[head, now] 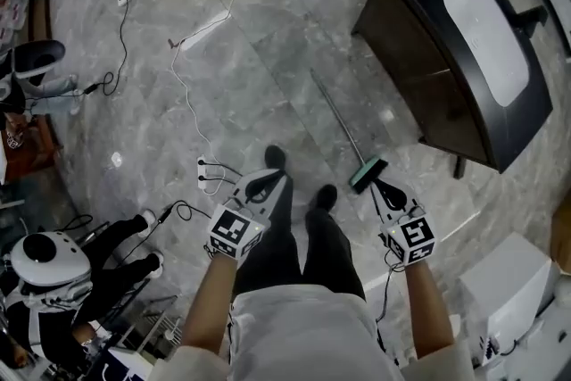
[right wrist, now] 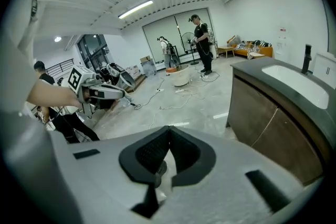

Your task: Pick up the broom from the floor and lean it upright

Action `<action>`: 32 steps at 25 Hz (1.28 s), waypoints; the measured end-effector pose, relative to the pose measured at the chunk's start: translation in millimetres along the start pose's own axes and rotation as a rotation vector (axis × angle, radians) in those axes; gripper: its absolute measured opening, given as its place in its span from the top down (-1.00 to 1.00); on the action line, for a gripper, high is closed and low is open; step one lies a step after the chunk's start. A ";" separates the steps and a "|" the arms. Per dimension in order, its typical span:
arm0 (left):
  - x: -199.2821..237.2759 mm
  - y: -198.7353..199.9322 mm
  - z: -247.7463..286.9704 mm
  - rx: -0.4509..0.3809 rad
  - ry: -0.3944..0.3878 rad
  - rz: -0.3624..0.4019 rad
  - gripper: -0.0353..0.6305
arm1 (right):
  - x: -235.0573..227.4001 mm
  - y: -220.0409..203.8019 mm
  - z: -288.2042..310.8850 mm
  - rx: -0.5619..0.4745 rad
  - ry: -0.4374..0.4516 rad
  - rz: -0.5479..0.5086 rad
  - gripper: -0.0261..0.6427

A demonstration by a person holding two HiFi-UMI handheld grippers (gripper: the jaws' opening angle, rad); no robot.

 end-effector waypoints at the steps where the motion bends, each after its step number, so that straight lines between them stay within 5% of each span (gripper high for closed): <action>1: 12.6 -9.6 10.0 0.002 -0.001 -0.005 0.86 | -4.1 -2.1 16.3 0.009 0.003 -0.002 0.92; 16: 152.7 -190.4 156.2 0.098 -0.077 -0.043 0.86 | -98.0 -88.9 259.1 0.111 0.018 -0.004 0.92; 32: 209.2 -393.8 274.4 0.123 -0.118 0.023 0.86 | -215.3 -236.9 438.4 0.130 0.018 -0.048 0.92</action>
Point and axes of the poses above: the fingertips, and each gripper's own axes: z forward along the fingers, x to its left, y out of its top, the point moved 10 cm from there along -z, backward along the fingers, and after that the axes turned 10 degrees about z, right-handed, at the moved point
